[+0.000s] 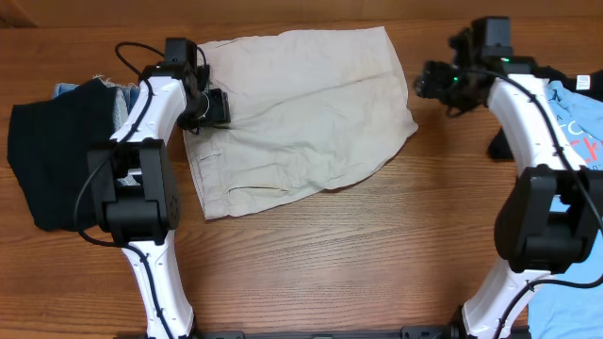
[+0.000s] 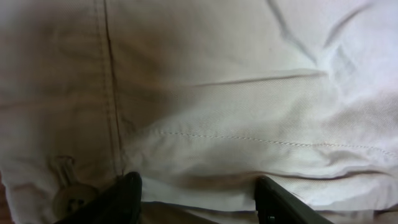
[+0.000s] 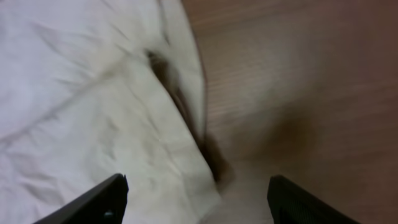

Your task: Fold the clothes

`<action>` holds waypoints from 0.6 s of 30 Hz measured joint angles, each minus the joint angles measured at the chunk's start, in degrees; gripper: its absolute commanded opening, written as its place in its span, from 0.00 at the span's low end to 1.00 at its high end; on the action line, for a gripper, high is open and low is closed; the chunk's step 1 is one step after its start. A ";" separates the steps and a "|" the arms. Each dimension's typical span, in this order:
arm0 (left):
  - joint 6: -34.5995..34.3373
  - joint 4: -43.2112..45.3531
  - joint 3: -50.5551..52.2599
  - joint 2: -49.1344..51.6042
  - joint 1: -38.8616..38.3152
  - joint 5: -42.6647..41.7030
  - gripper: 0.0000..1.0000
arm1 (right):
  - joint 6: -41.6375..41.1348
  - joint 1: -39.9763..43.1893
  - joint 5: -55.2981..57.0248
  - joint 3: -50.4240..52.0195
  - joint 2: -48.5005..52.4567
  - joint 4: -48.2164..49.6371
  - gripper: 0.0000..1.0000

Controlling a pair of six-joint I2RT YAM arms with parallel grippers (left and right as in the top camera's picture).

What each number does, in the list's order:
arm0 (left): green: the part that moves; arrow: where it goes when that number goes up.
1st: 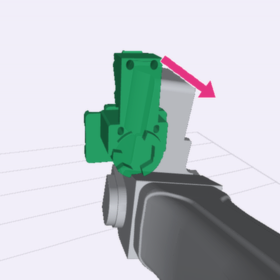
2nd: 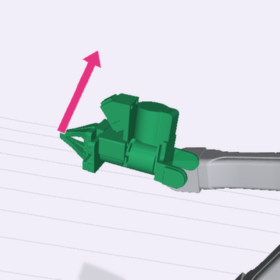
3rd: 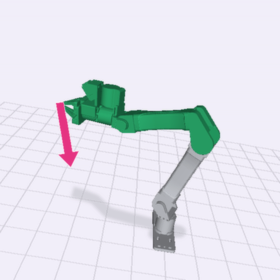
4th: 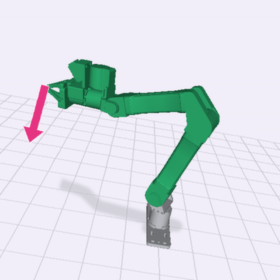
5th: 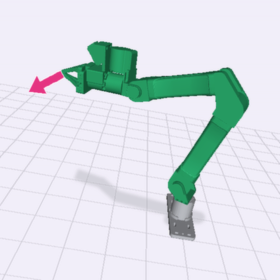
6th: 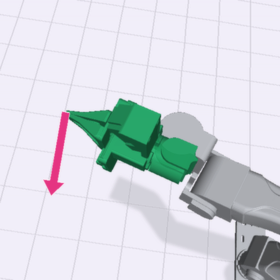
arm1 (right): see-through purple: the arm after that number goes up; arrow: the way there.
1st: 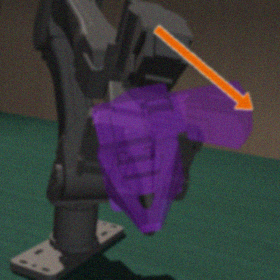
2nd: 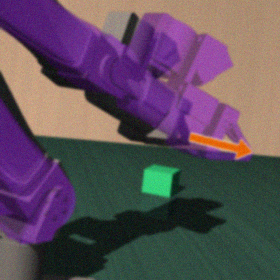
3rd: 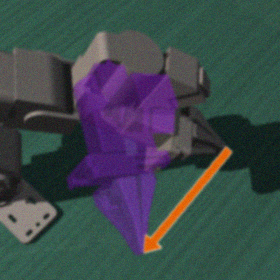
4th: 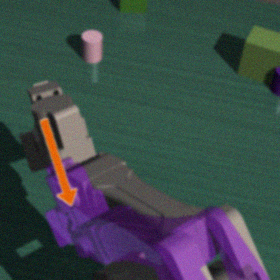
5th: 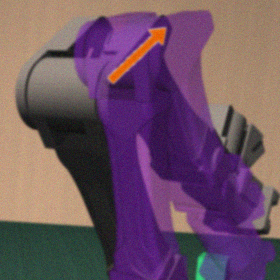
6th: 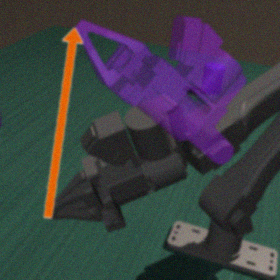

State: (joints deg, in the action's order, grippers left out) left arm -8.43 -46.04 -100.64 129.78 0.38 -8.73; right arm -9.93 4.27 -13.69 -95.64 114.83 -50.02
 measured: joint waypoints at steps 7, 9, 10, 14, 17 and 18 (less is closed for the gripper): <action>2.03 -10.01 -7.23 0.42 0.44 1.75 0.62 | -2.56 3.19 -8.17 3.37 0.00 -14.32 0.75; 2.64 -14.49 -13.11 0.66 0.74 2.12 0.62 | -2.95 1.75 -10.29 6.49 0.00 -13.99 0.75; 2.73 -16.57 -15.78 0.68 0.81 2.23 0.62 | -3.39 0.57 -11.39 8.48 0.00 -13.16 0.75; 2.86 -27.26 -31.50 0.66 0.85 2.23 0.62 | -6.60 -4.09 -16.11 16.28 0.09 -6.12 0.75; 2.89 -34.75 -40.96 0.66 0.85 1.38 0.59 | -10.38 -6.60 -18.67 20.28 0.13 -0.66 0.68; 2.89 -36.63 -43.54 0.63 0.85 1.03 0.59 | -11.80 -7.21 -19.23 21.16 0.15 1.81 0.59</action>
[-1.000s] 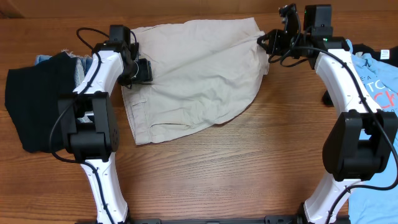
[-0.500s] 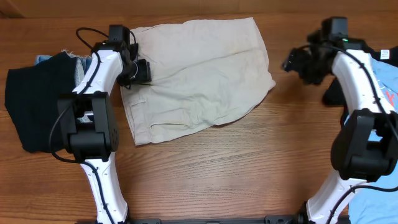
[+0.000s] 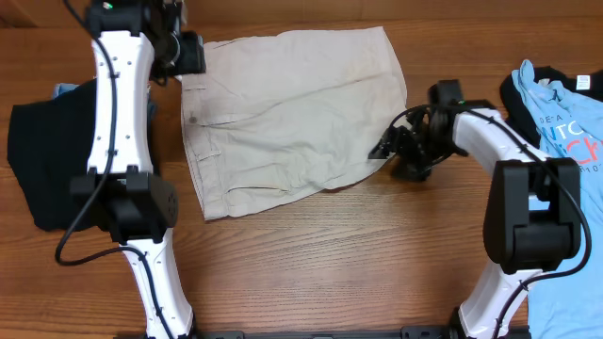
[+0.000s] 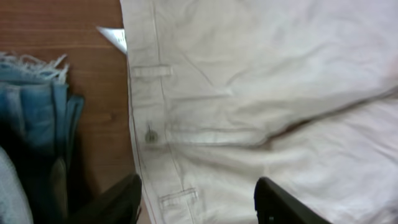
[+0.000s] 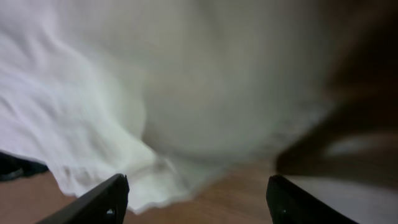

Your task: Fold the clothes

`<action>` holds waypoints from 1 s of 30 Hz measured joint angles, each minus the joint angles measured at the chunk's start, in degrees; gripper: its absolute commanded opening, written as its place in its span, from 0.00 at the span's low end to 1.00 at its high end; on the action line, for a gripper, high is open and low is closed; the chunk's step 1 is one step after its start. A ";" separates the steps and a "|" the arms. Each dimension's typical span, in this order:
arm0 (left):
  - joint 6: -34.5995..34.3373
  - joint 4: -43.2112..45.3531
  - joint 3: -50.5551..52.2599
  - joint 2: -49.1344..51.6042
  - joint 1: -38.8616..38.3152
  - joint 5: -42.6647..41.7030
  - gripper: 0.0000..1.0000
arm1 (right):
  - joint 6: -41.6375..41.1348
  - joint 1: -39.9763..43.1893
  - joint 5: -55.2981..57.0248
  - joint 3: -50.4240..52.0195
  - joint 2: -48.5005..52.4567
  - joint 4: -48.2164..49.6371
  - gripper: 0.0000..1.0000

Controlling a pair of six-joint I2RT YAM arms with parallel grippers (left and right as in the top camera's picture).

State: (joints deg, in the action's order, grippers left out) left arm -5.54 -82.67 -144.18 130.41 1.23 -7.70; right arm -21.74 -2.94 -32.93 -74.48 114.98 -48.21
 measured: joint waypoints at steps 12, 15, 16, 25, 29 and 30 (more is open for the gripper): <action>1.07 -13.99 -12.63 -0.42 -2.99 -3.02 0.43 | 4.20 0.59 7.23 -7.56 -1.09 -5.60 0.09; 1.42 -13.99 -12.63 -0.42 -5.70 -3.21 0.42 | 8.22 1.38 16.65 -14.38 -4.24 -15.26 0.09; 1.46 -13.99 -12.63 -0.42 -6.45 -3.21 0.42 | 9.03 1.49 19.71 -16.37 -5.79 -17.64 0.08; 1.46 -13.99 -12.63 -0.42 -14.60 -0.79 0.42 | 8.46 2.16 26.32 -16.22 -12.15 -21.33 0.57; 1.38 -14.01 -12.61 -1.22 -15.04 1.68 0.43 | 7.08 2.21 17.03 -5.73 -11.56 -10.08 0.61; 1.33 -14.01 -12.61 -1.90 -15.02 2.91 0.44 | 6.32 2.21 15.26 -3.72 -11.50 -8.04 0.62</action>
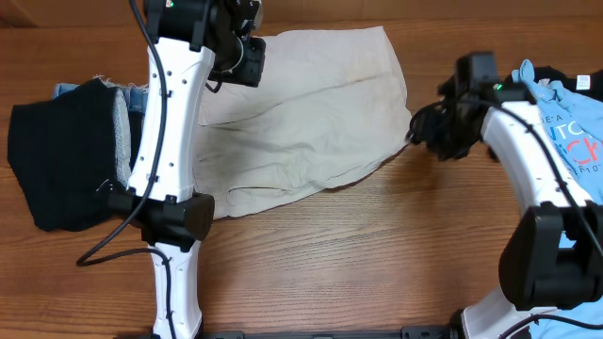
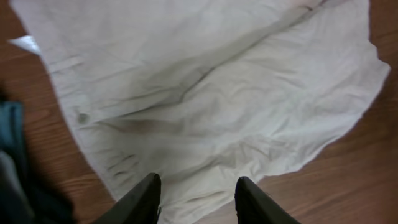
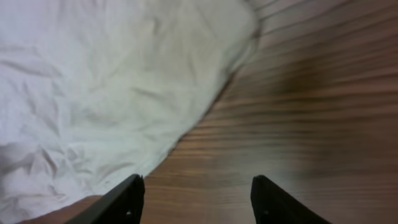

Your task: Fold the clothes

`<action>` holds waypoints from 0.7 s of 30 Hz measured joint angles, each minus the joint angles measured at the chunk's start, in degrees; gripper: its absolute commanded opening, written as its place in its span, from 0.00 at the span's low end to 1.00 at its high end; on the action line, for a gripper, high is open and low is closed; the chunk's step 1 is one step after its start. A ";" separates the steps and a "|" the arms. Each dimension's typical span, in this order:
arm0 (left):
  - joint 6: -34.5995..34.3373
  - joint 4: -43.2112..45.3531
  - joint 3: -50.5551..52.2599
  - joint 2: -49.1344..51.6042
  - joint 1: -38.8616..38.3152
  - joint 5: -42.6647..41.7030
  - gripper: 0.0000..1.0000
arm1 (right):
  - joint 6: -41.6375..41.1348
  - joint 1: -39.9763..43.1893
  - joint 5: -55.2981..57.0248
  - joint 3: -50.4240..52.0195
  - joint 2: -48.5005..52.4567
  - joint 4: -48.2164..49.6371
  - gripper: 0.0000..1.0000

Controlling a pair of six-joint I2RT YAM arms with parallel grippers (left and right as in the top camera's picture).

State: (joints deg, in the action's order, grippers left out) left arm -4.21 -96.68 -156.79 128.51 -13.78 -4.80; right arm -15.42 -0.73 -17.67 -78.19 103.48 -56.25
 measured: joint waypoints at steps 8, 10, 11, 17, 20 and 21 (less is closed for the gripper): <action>-1.92 0.02 0.70 -14.71 -0.74 5.95 0.50 | -10.75 -1.05 -14.53 13.92 0.24 18.40 0.72; -2.58 0.02 2.51 -19.06 -1.60 6.21 0.50 | -13.11 -2.45 -15.47 15.34 0.24 21.73 0.72; -2.93 -0.02 3.61 -20.81 -2.12 6.45 0.50 | -14.05 -3.21 -15.72 15.76 0.24 22.67 0.71; -6.86 -0.17 21.40 -28.44 -5.01 8.52 0.41 | -22.29 -8.00 -15.41 16.52 1.25 25.07 0.66; -8.63 0.24 31.91 -28.17 -5.22 8.72 0.42 | -25.42 -7.98 -14.47 17.27 2.58 24.41 0.65; -9.25 0.26 34.75 -27.98 -5.35 8.72 0.44 | -26.05 -7.98 -14.05 17.55 2.82 24.04 0.61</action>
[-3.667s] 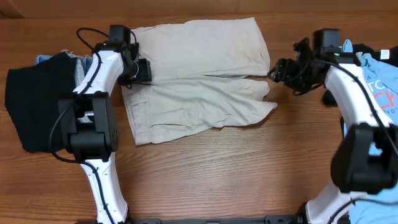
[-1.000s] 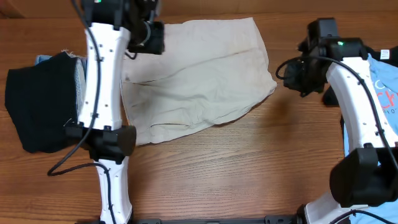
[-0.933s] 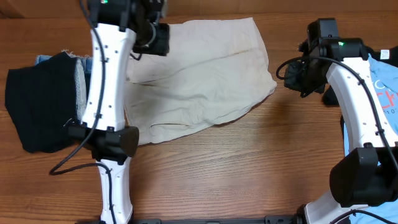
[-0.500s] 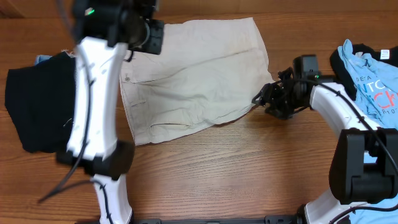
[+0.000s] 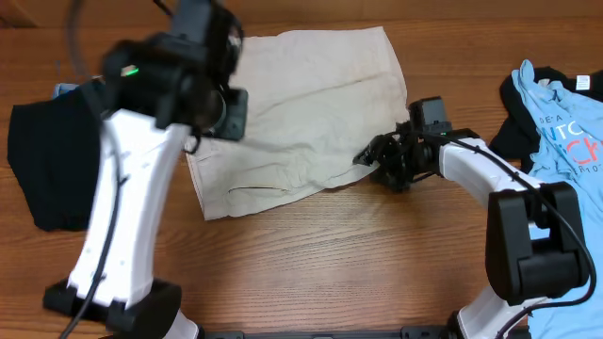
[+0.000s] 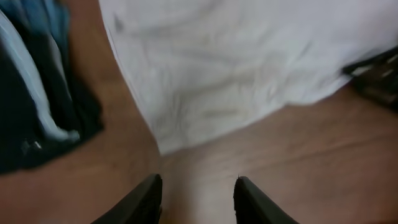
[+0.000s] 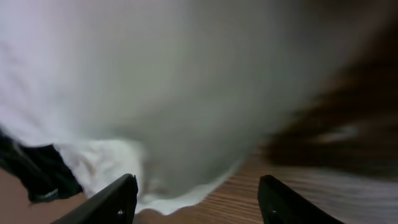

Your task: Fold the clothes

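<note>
Beige shorts (image 5: 311,104) lie spread flat on the wooden table, waistband to the left. My left gripper (image 6: 198,200) hangs open and empty high over the table, looking down at the shorts' (image 6: 211,68) lower left corner. In the overhead view it (image 5: 226,111) is blurred, over the waistband side. My right gripper (image 5: 384,162) sits low at the shorts' lower right hem. Its wrist view is blurred: pale cloth (image 7: 186,81) fills the frame just ahead of the open gripper (image 7: 202,202), with nothing between the fingers.
A black garment (image 5: 57,160) over blue denim (image 5: 64,90) lies at the left edge. A light blue printed T-shirt (image 5: 565,113) on dark cloth (image 5: 513,132) lies at the right. Bare wood (image 5: 330,264) spans the front.
My right gripper, which was clear of the shorts off their right edge, is now low at the lower right hem. My left gripper has moved from the shorts' top left to over their lower left.
First my left gripper was down on the waistband and the right was raised at the far right. Then the left was lifted at the top left corner while the right was at the hem. The right was then clear of it, and is now back there. Shorts remain flat.
</note>
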`<action>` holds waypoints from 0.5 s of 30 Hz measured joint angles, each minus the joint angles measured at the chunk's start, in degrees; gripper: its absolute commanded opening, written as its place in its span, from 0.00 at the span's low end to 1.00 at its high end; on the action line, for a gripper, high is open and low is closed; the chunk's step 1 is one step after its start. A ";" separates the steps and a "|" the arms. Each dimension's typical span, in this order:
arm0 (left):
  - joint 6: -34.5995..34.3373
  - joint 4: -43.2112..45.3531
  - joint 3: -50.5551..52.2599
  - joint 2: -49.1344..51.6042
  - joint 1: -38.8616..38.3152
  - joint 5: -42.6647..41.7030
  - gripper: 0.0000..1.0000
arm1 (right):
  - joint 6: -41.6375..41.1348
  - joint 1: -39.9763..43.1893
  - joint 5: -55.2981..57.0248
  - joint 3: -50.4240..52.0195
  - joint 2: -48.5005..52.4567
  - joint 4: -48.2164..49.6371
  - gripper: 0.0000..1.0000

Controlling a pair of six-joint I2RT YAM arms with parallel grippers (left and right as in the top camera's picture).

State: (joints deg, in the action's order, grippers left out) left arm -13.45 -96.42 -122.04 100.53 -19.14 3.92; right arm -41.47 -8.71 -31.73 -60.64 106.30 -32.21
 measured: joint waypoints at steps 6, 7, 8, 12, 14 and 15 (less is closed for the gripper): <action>-2.84 9.51 21.35 0.57 -1.40 -1.31 0.47 | -2.47 0.00 2.14 0.85 0.37 3.56 0.40; -3.13 12.66 25.05 0.57 -1.49 -2.08 0.48 | -2.56 0.00 2.62 0.92 0.37 5.29 0.37; -3.32 15.54 28.70 0.63 -1.53 -2.80 0.49 | -2.40 0.00 3.28 1.01 0.37 7.54 0.34; -4.76 24.09 39.67 0.66 -1.51 -4.83 0.51 | 0.57 0.00 5.29 0.96 0.37 14.93 0.08; -5.60 27.67 44.63 0.63 -1.53 -5.68 0.54 | 2.25 0.00 5.88 0.98 0.37 15.45 0.04; -5.79 28.65 46.10 0.63 -1.53 -5.88 0.55 | 3.28 0.07 6.01 0.98 0.39 15.34 0.04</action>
State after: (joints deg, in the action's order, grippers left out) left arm -19.25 -67.77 -75.94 101.16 -20.67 -1.96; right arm -38.20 -8.64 -25.71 -59.66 106.69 -16.86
